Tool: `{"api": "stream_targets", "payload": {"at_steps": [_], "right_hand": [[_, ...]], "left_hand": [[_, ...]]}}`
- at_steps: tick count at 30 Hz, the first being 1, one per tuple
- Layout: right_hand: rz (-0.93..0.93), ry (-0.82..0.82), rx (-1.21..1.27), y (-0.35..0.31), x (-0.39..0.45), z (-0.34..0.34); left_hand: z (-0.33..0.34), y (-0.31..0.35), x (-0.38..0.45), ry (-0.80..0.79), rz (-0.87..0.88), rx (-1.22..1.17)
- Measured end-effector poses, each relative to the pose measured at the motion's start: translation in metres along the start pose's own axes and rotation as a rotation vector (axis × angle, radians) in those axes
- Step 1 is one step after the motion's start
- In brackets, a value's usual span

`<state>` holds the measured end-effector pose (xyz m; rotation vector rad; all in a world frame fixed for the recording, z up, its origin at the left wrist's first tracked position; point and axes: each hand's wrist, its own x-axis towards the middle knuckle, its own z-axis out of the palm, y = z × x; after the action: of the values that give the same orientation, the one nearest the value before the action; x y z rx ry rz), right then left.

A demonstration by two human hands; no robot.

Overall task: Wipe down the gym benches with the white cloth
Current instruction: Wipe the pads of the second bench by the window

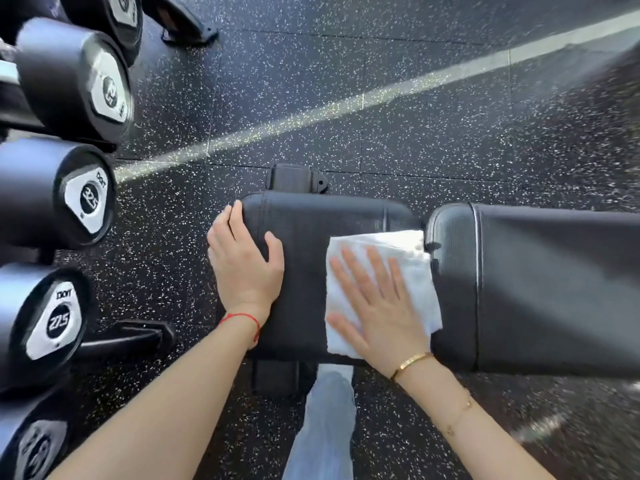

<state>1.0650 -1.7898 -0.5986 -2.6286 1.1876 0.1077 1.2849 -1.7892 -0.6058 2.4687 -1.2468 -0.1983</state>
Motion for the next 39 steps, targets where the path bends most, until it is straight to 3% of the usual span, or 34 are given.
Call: {"api": "stream_targets", "payload": {"at_steps": [6,9,14,20,24,28,33,36,39], "right_hand": [[0.01,-0.017,-0.057,0.016,0.037,-0.003],[0.1,0.047,-0.08,0.015,0.057,-0.003],[0.075,0.157,-0.06,0.018,0.058,0.005],[0.127,0.186,-0.058,0.011,0.051,0.007],[0.089,0.204,-0.076,-0.005,0.005,0.018],[-0.033,0.359,-0.269,-0.029,-0.047,0.046],[-0.076,0.578,-0.512,-0.061,-0.038,0.074],[-0.107,0.61,-0.555,-0.093,-0.016,0.08],[-0.114,0.657,-0.543,-0.081,-0.019,0.086]], "left_hand": [[0.003,-0.003,0.0,0.022,-0.003,0.003],[0.004,-0.003,-0.001,0.032,0.02,0.004],[0.01,-0.005,-0.002,0.063,0.057,0.035],[0.013,-0.014,0.001,0.063,0.113,0.021],[0.001,-0.031,-0.003,0.024,0.339,-0.045],[-0.005,-0.063,-0.033,0.03,0.589,-0.164],[-0.002,-0.079,-0.057,0.085,0.567,-0.277],[-0.002,-0.081,-0.059,0.09,0.555,-0.326],[-0.001,-0.081,-0.06,0.107,0.556,-0.332]]}}
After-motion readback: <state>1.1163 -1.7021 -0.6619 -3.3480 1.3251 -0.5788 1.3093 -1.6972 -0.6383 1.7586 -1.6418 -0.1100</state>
